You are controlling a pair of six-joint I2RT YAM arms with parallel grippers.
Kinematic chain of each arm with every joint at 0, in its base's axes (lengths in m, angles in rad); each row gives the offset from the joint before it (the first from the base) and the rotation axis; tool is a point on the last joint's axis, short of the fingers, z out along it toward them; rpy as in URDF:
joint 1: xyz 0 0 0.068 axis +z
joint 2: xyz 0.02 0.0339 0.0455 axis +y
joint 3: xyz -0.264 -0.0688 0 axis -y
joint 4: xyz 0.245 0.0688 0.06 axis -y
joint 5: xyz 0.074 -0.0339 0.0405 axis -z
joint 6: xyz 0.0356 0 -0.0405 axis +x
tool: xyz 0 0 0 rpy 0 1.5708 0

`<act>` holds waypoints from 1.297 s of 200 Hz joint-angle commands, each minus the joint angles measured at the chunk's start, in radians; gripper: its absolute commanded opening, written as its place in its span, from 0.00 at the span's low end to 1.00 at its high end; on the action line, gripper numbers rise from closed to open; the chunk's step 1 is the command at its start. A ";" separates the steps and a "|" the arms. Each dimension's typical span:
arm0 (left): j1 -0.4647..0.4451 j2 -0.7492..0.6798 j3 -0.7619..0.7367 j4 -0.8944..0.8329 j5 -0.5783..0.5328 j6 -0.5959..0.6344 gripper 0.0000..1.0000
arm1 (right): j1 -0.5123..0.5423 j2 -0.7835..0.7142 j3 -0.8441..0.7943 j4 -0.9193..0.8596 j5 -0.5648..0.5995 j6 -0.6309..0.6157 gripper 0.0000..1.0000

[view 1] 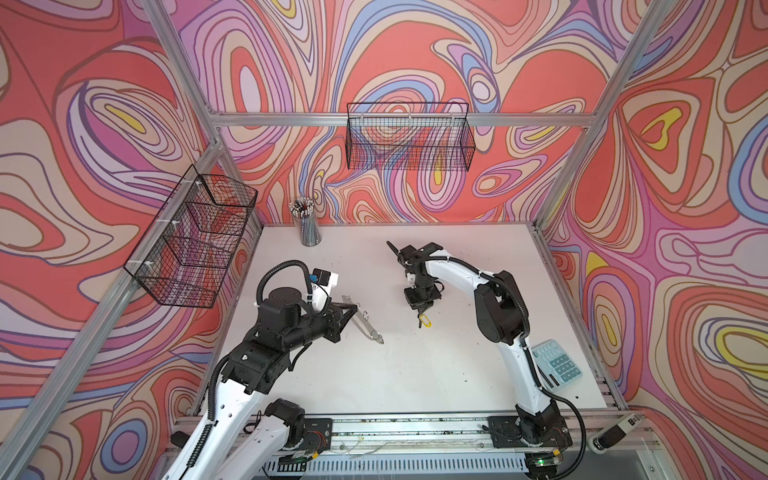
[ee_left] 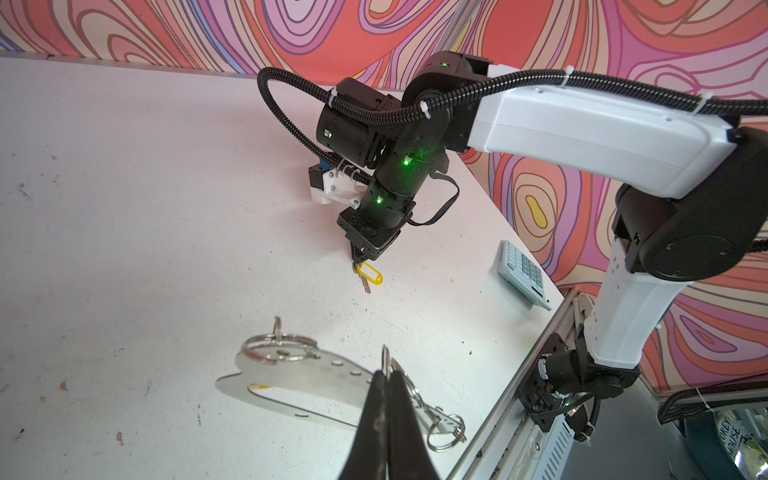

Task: Put the keys on the keyring
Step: 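Lift and hold the key above the table with the right gripper, then carry the held key nearer the robot with the right gripper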

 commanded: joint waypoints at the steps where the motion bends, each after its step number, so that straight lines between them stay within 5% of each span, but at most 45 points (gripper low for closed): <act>1: -0.002 -0.006 -0.012 0.001 0.009 0.011 0.00 | -0.003 -0.016 0.004 -0.003 0.025 -0.001 0.00; 102: 0.001 0.007 -0.016 0.007 -0.009 0.009 0.00 | 0.030 -0.341 -0.432 0.474 0.136 0.139 0.00; 197: 0.001 0.025 -0.022 0.007 -0.026 0.005 0.00 | 0.043 -0.438 -0.700 0.865 0.175 0.171 0.00; 259: 0.001 0.041 -0.021 0.011 -0.028 0.003 0.00 | 0.096 -0.535 -0.933 1.201 0.307 0.184 0.00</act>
